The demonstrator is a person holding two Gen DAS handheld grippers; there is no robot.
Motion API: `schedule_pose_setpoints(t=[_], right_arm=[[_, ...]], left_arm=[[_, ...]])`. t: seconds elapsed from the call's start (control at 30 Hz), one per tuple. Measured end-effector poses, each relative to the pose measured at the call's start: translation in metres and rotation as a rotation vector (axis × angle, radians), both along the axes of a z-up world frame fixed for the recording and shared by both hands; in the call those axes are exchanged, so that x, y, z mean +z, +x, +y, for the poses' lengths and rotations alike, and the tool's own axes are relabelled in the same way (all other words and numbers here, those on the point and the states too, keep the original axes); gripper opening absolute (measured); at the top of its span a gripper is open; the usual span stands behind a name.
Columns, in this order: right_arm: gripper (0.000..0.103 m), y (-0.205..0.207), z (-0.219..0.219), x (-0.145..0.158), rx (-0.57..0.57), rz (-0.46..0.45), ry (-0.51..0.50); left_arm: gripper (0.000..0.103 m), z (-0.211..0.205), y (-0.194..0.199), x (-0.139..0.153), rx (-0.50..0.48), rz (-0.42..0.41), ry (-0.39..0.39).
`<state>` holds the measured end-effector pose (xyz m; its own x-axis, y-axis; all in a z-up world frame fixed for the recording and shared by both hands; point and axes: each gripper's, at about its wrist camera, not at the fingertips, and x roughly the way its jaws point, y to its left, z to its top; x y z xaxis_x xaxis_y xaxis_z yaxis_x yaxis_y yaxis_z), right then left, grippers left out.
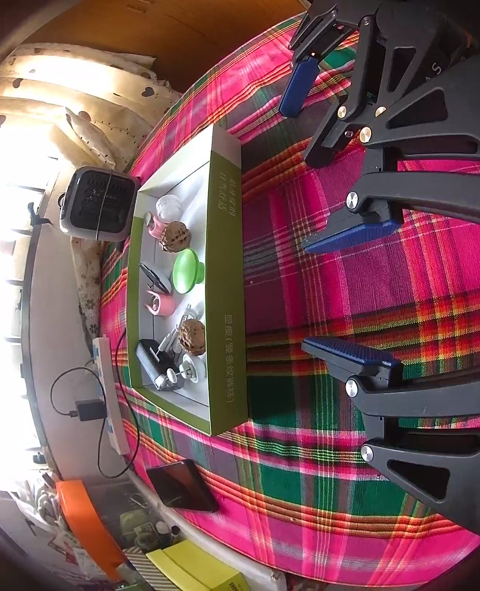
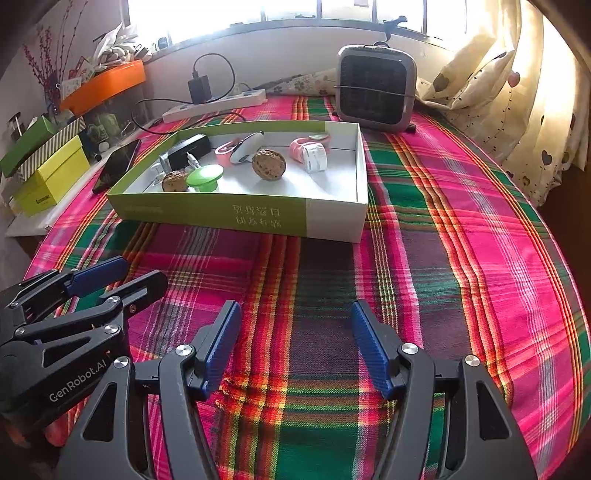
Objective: Organize objects
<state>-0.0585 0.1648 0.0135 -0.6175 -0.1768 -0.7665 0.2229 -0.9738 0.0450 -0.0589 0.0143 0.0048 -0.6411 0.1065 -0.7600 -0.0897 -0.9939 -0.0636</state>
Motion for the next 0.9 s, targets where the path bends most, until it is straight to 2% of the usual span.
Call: schedule_pose_setpoints(t=[0.2, 0.9], right_arm=[[0.064, 0.0004, 0.0001, 0.0, 0.002, -0.001, -0.003], [0.064, 0.0001, -0.0001, -0.0002, 0.002, -0.001, -0.003]], left_arm=[[0.045, 0.0051, 0.0005, -0.0006, 0.003, -0.002, -0.043], [0.045, 0.0058, 0.0009, -0.001, 0.004, 0.0, -0.044]])
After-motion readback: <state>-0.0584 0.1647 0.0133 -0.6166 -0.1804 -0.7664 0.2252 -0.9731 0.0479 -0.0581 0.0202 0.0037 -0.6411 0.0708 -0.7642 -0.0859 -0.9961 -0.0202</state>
